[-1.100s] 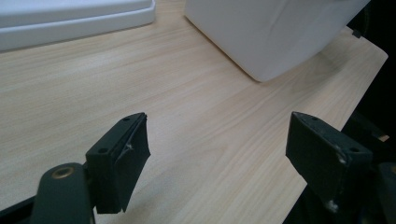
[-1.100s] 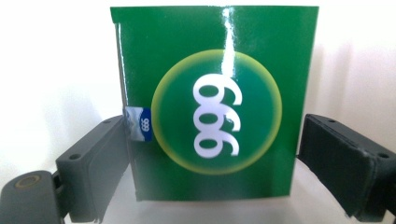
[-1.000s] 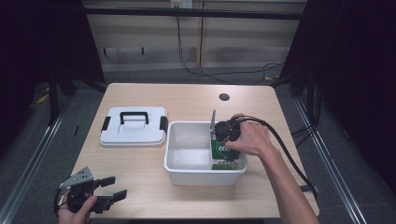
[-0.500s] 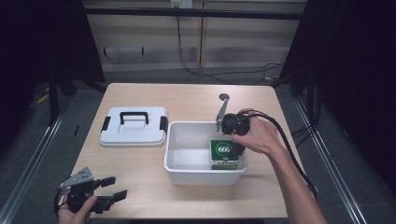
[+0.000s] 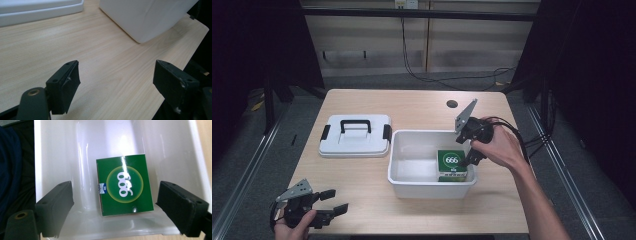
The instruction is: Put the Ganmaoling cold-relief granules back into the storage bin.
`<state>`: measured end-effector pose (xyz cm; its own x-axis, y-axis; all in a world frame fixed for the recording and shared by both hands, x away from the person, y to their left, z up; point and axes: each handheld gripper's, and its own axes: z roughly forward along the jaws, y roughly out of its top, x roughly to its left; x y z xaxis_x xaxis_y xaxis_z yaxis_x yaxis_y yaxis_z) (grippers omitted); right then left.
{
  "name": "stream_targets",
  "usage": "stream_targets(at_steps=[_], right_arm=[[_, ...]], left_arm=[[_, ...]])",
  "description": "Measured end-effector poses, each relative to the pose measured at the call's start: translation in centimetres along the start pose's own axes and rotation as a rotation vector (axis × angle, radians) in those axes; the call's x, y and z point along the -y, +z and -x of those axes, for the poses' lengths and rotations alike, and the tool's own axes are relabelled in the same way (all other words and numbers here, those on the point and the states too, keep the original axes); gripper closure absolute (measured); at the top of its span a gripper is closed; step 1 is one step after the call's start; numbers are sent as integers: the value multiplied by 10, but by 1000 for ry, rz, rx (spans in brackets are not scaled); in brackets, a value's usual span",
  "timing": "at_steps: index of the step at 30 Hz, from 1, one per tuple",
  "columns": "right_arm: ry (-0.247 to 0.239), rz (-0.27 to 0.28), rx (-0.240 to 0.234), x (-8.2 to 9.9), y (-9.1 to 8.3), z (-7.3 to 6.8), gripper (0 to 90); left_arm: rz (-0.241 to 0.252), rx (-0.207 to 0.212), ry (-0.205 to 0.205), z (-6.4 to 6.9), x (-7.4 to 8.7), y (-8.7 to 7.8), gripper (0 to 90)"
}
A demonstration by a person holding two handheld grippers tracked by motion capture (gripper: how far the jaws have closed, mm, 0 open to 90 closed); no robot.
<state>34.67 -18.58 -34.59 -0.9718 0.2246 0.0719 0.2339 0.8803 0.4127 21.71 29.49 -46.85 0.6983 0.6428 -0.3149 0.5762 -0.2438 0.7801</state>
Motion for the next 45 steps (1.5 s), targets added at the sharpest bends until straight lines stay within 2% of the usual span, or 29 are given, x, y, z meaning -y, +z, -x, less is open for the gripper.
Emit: stream_targets(at_steps=[5, 10, 16, 21, 25, 29, 34, 36, 38, 42, 45], right_arm=[[11, 50, 2, 8, -6, -2, 128], [19, 127, 20, 17, -8, -6, 133], [62, 219, 68, 29, -17, -12, 136], [111, 291, 102, 48, -24, -15, 136], [136, 322, 131, 62, -26, -17, 138], [186, 400, 170, 80, -28, -23, 141], [271, 508, 223, 105, -28, -27, 138], [293, 543, 225, 114, -27, -30, 138], [313, 551, 247, 123, -24, -34, 138], [356, 560, 257, 142, -16, -40, 137], [385, 575, 241, 154, -10, -46, 136]], left_arm=[[2, 1, -1, 0, 0, 0, 213], [1, -3, -3, 0, 0, 0, 213], [2, -2, -4, 0, 0, 0, 213], [5, -4, -4, 0, 0, 0, 213], [5, -8, -5, 0, 0, -1, 213], [5, -7, -6, -1, 0, 0, 213], [5, -10, -4, 0, 0, 0, 213], [6, -10, -7, -1, 0, -1, 213], [7, -12, -8, -1, 0, -1, 213], [6, -12, -9, -1, 0, 0, 213], [8, -14, -7, -1, 0, -1, 213]])
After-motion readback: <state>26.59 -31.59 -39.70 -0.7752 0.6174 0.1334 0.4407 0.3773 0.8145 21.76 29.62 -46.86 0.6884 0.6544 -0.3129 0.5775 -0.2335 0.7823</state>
